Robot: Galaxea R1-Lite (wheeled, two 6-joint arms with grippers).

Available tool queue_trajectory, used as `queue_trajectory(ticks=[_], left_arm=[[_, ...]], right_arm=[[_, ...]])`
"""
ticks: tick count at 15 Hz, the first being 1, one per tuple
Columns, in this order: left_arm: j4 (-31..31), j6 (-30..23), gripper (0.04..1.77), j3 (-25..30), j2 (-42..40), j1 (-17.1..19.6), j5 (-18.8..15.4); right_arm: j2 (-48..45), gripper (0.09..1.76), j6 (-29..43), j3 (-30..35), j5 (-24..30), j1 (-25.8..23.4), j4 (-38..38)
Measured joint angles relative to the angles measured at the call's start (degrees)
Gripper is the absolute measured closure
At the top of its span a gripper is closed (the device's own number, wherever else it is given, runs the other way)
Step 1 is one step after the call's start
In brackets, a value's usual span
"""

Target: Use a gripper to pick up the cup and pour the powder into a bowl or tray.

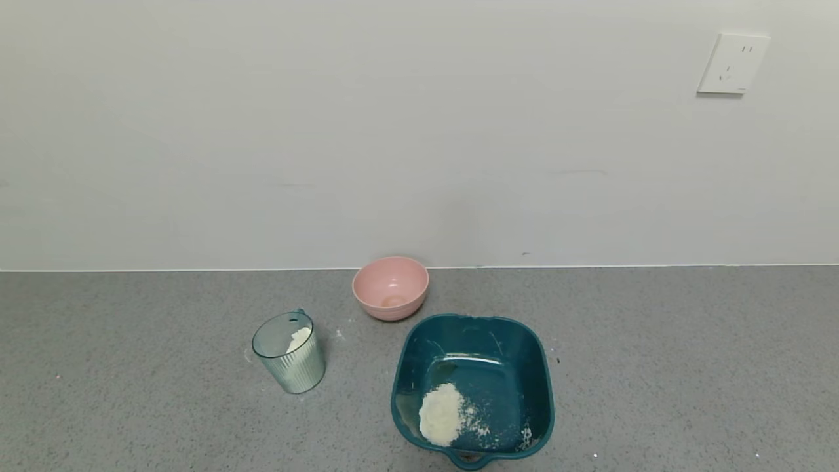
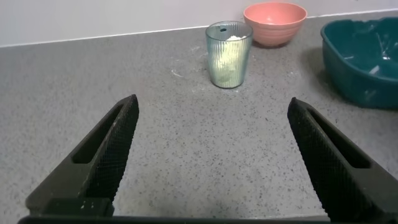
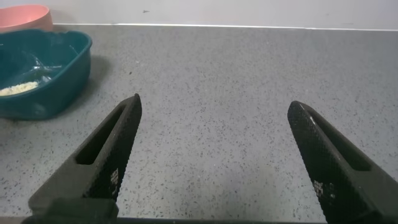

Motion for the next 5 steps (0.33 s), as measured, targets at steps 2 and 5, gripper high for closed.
queue_trajectory(ticks=[2,5], left_arm=[[0.0,-0.8,0.09,0.0,0.0,0.0,0.2],[0.0,-3.5,0.09,0.0,0.0,0.0,1.2]], right_arm=[[0.0,0.14,0.0,0.0,0.0,0.0,0.0],[0.0,0.14,-0.1,0.0,0.0,0.0,0.0]])
